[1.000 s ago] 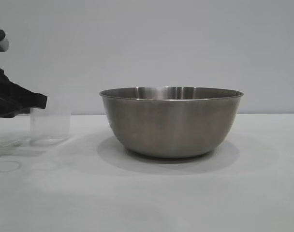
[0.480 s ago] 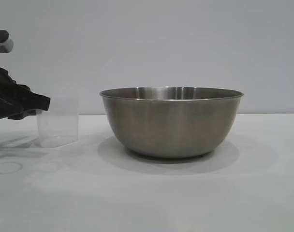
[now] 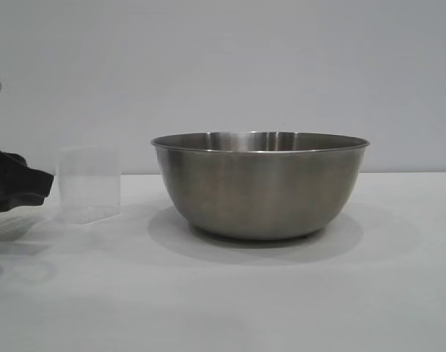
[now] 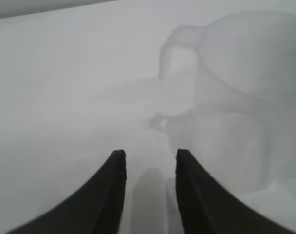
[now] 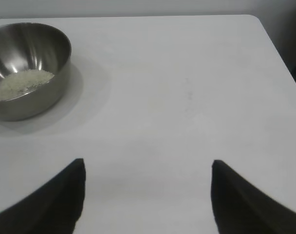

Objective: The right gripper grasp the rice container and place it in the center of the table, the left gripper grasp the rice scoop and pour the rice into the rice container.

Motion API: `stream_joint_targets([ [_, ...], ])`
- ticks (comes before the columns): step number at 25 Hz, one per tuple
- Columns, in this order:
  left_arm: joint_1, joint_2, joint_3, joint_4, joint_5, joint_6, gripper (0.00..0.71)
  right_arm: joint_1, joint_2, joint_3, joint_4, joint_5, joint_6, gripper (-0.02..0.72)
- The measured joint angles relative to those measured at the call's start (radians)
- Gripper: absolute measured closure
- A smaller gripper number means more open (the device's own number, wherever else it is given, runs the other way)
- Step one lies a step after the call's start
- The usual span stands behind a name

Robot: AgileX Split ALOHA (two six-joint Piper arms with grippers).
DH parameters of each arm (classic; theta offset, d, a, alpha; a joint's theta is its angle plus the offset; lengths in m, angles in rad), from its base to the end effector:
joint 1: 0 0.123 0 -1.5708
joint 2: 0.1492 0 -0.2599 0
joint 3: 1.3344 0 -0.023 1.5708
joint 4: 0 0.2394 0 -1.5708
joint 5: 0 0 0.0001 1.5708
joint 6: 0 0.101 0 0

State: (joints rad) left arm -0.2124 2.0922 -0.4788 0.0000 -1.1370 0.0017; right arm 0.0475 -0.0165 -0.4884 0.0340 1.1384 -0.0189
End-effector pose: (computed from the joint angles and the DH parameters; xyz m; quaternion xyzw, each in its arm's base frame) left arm 0.2821 -0.0608 0.0501 0.0887 0.8257 -0.0586 0.5539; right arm 0.0142 0.0038 0.2576 -0.0303 0.8710 0.0239 0.4898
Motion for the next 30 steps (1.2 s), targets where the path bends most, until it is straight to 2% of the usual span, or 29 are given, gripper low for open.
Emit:
stream_joint_targets([
  [12,0.000,-0.275,0.128,0.016,0.016,-0.006,0.483,0.000,0.000,0.000,0.000,0.000,0.000,0.239],
  [21,0.000,-0.549,0.136,0.018,0.321,-0.004,0.483,0.000,0.000,0.000,0.000,0.000,0.000,0.239],
  [30,0.000,-0.792,0.066,0.016,0.741,-0.033,0.483,0.000,0.000,0.000,0.000,0.000,0.000,0.239],
])
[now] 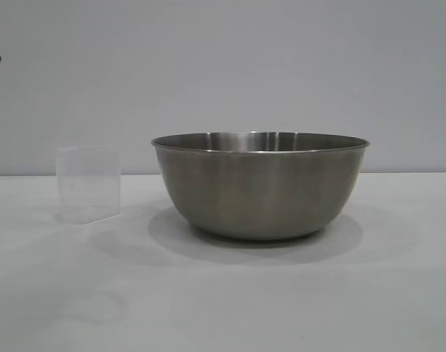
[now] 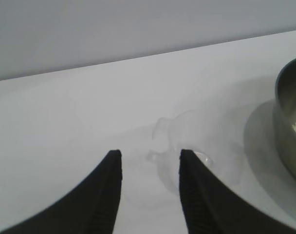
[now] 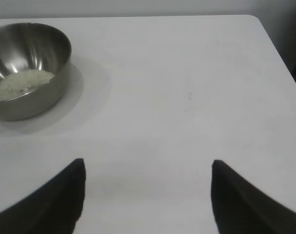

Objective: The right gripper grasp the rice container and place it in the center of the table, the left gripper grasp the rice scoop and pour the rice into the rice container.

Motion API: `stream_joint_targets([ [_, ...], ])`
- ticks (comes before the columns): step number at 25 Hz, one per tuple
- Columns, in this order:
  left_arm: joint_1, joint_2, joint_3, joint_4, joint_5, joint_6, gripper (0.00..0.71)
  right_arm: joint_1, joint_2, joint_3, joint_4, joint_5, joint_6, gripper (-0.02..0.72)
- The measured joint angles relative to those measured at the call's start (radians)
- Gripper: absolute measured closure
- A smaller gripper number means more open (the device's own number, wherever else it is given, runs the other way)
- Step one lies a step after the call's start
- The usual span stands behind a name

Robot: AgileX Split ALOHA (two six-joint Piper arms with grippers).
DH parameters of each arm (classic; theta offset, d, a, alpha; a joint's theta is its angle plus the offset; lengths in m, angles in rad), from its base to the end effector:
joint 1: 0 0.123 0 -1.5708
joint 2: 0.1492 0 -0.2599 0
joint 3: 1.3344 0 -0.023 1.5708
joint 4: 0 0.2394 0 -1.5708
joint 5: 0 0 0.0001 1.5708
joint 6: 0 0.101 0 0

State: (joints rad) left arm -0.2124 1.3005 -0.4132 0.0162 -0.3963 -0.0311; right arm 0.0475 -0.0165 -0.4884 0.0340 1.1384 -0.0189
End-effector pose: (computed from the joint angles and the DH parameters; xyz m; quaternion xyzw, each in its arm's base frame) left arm 0.2391 -0.0522 0.1855 0.0835 0.8304 -0.0654 0.5470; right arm 0.0142 0.0038 0.2576 -0.0303 0.8710 0.0239 0.4898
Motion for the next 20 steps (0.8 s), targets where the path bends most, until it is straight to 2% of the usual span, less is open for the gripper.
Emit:
stream_joint_targets([
  [1,0.000,-0.022,-0.011,0.000,0.045,-0.005,0.438,0.000,0.000,0.000,0.000,0.000,0.000,0.239],
  [3,0.000,-0.071,-0.028,0.000,0.126,-0.013,0.443,0.000,0.000,0.000,0.000,0.000,0.000,0.239],
  [4,0.000,-0.093,-0.036,0.000,0.167,-0.015,0.389,0.000,0.000,0.000,0.000,0.000,0.000,0.239],
  [5,0.000,-0.121,-0.042,0.000,0.198,-0.017,0.371,0.000,0.000,0.000,0.000,0.000,0.000,0.239],
  [6,0.000,-0.150,-0.048,0.000,0.238,-0.018,0.385,0.000,0.000,0.000,0.000,0.000,0.000,0.239],
  [7,0.000,-0.173,-0.055,0.000,0.281,-0.018,0.331,0.000,0.000,0.000,0.000,0.000,0.000,0.239],
  [20,0.000,-0.529,-0.199,0.000,0.949,0.001,0.333,0.000,0.000,0.000,0.000,0.000,0.000,0.239],
])
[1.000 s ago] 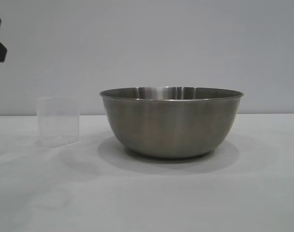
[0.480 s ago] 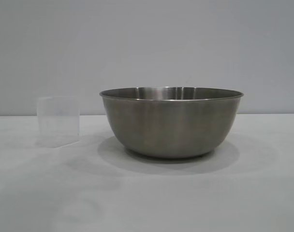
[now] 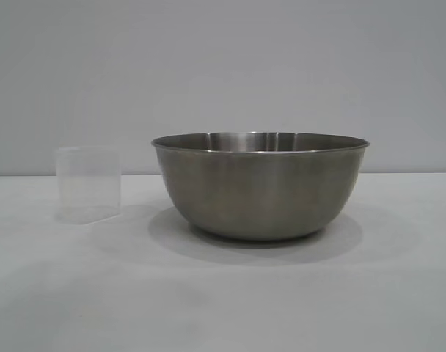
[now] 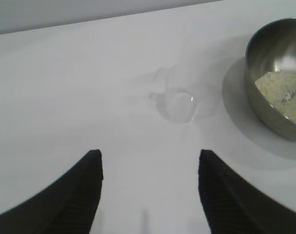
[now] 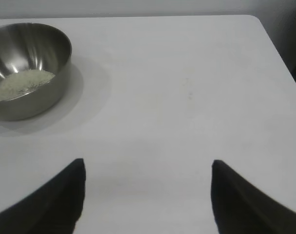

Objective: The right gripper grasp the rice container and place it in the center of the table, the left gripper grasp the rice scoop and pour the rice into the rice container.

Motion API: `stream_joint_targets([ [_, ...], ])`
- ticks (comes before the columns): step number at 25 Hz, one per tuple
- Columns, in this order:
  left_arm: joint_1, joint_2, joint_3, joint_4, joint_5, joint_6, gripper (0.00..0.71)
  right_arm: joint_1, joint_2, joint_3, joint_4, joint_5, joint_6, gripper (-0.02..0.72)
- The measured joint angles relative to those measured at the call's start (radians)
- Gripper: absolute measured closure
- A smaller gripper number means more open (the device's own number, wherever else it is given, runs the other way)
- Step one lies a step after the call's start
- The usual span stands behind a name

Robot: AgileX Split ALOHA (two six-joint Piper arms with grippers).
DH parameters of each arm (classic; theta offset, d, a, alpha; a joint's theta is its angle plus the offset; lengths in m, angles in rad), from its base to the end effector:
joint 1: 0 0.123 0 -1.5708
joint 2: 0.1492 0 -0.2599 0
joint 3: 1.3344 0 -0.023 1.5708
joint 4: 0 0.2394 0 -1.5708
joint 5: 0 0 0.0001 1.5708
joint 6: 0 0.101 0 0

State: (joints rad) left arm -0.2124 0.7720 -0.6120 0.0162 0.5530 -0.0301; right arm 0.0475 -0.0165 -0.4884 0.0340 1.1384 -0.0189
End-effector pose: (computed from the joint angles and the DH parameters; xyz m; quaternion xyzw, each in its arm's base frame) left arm 0.1615 -0.0339 0.2763 0.0852 0.8863 -0.0482 0.4526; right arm 0.0142 0.0038 0.2576 -0.0303 0.8710 0.0239 0.4898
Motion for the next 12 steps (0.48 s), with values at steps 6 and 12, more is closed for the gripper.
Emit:
stream_joint_targets([
  [6,0.000,-0.158,-0.011,-0.023,0.196,0.024,0.333,0.000,0.000,0.000,0.000,0.000,0.000,0.239],
  [12,0.000,-0.361,-0.012,-0.025,0.364,0.027,0.333,0.000,0.000,0.000,0.000,0.000,0.000,0.239],
])
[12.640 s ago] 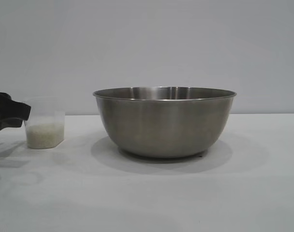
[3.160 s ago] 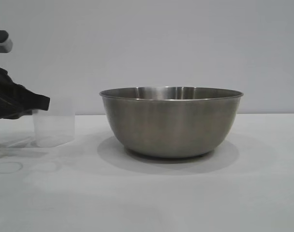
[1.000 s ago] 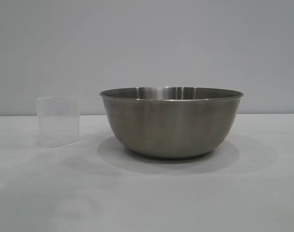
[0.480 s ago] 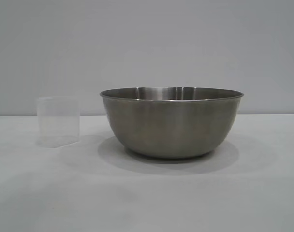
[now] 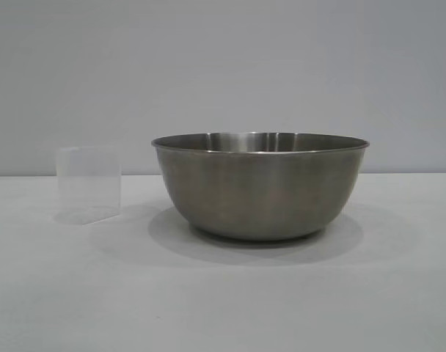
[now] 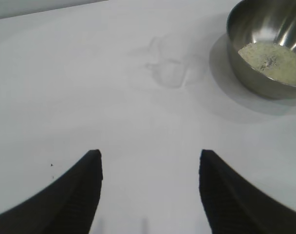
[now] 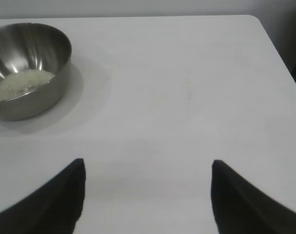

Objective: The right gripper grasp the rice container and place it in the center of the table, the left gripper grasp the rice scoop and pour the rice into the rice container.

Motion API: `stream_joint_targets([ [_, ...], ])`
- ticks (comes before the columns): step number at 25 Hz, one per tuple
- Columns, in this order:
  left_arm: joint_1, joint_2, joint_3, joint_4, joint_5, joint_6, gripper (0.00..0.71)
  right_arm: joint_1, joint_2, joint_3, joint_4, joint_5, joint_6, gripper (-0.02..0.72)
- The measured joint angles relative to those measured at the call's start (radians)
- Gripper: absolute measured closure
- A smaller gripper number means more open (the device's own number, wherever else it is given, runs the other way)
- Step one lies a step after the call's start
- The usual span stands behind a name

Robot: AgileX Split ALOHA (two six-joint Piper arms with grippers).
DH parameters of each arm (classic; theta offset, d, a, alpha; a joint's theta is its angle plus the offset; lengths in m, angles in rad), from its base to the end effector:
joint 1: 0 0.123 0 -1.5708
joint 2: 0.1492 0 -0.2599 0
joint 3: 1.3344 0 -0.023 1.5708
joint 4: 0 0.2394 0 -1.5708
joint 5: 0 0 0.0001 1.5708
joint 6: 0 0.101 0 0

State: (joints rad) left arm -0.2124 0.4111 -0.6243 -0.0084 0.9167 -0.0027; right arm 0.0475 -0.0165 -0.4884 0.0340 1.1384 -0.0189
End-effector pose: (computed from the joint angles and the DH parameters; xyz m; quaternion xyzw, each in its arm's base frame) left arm 0.0820 -0.0184 0.2955 0.0922 0.8835 -0.0534 0.4562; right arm 0.0142 0.0038 0.2576 -0.0303 0.8710 0.0239 0.4898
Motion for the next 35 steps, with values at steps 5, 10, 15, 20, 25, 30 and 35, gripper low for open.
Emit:
stream_joint_targets([
  [5,0.000,-0.159,-0.001,0.000,0.124,0.012,0.333,0.000,0.000,0.000,0.000,0.000,0.000,0.239],
  [10,0.000,-0.263,-0.007,0.000,0.222,0.024,0.333,0.000,0.000,0.000,0.000,0.000,0.000,0.239],
  [15,0.000,-0.296,-0.007,0.010,0.340,0.027,0.333,0.000,0.000,0.000,0.000,0.000,0.000,0.239],
  [20,0.000,-0.301,0.029,0.020,0.357,0.029,0.333,0.000,0.000,0.000,0.000,0.000,0.000,0.239],
  [25,0.000,-0.301,0.091,0.027,0.334,0.029,0.333,0.000,0.000,0.000,0.000,0.000,0.000,0.239],
  [30,0.000,-0.301,0.108,0.037,0.256,0.017,0.333,0.000,0.000,0.000,0.000,0.000,0.000,0.239],
  [35,0.000,-0.301,0.141,0.037,0.211,0.006,0.333,0.000,0.000,0.000,0.000,0.000,0.000,0.239],
])
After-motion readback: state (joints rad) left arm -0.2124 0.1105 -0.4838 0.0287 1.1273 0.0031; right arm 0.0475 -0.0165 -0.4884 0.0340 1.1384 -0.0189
